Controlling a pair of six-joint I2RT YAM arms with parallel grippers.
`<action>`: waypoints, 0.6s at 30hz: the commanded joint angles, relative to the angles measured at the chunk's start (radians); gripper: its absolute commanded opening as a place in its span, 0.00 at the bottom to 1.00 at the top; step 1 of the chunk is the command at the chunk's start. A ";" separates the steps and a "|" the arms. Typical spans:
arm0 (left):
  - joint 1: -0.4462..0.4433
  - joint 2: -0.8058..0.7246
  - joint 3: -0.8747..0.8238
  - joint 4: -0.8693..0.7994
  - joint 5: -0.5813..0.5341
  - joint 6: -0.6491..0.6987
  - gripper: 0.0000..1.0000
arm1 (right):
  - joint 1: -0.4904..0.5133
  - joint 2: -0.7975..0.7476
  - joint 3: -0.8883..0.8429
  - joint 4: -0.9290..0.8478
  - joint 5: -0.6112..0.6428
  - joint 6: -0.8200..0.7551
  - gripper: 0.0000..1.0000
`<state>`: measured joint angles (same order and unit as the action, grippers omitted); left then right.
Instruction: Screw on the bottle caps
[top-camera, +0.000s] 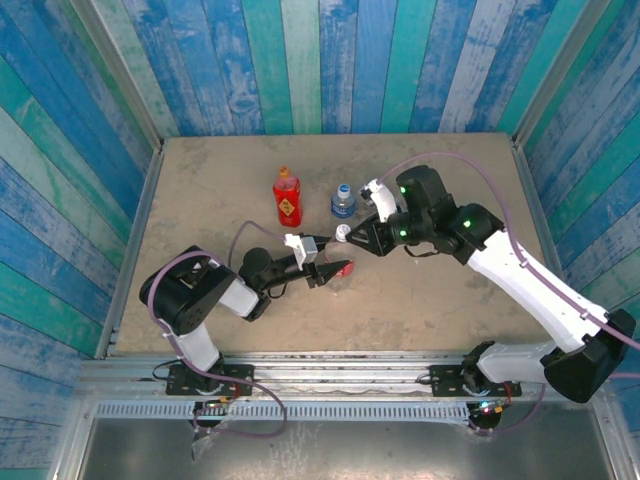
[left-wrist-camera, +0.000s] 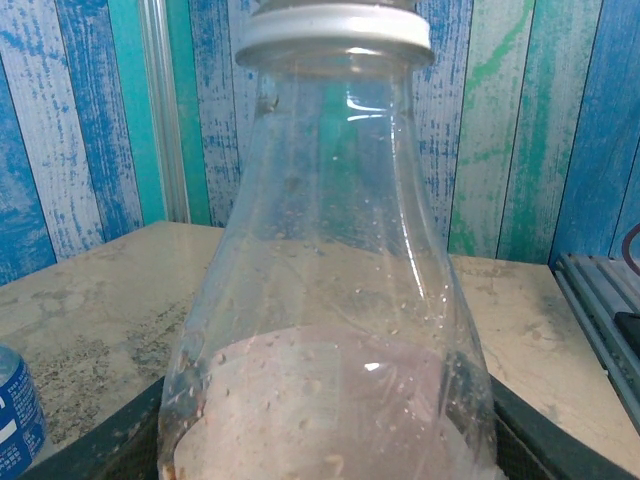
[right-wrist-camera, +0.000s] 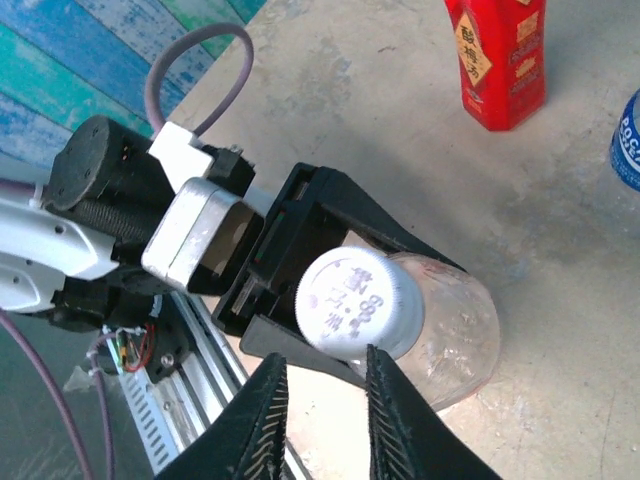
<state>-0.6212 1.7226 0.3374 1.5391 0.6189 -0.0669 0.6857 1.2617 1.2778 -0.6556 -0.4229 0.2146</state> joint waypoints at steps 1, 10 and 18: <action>0.005 0.009 -0.008 -0.137 -0.027 0.032 0.62 | 0.001 -0.047 -0.014 -0.005 0.059 -0.012 0.32; 0.004 0.001 -0.012 -0.142 -0.023 0.041 0.62 | -0.034 0.072 0.071 0.036 -0.006 -0.022 0.35; 0.005 -0.009 -0.011 -0.168 -0.031 0.054 0.62 | -0.042 0.113 0.060 -0.008 -0.095 -0.036 0.25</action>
<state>-0.6212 1.7145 0.3378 1.5238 0.6189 -0.0574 0.6464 1.3678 1.3365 -0.6067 -0.4690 0.1928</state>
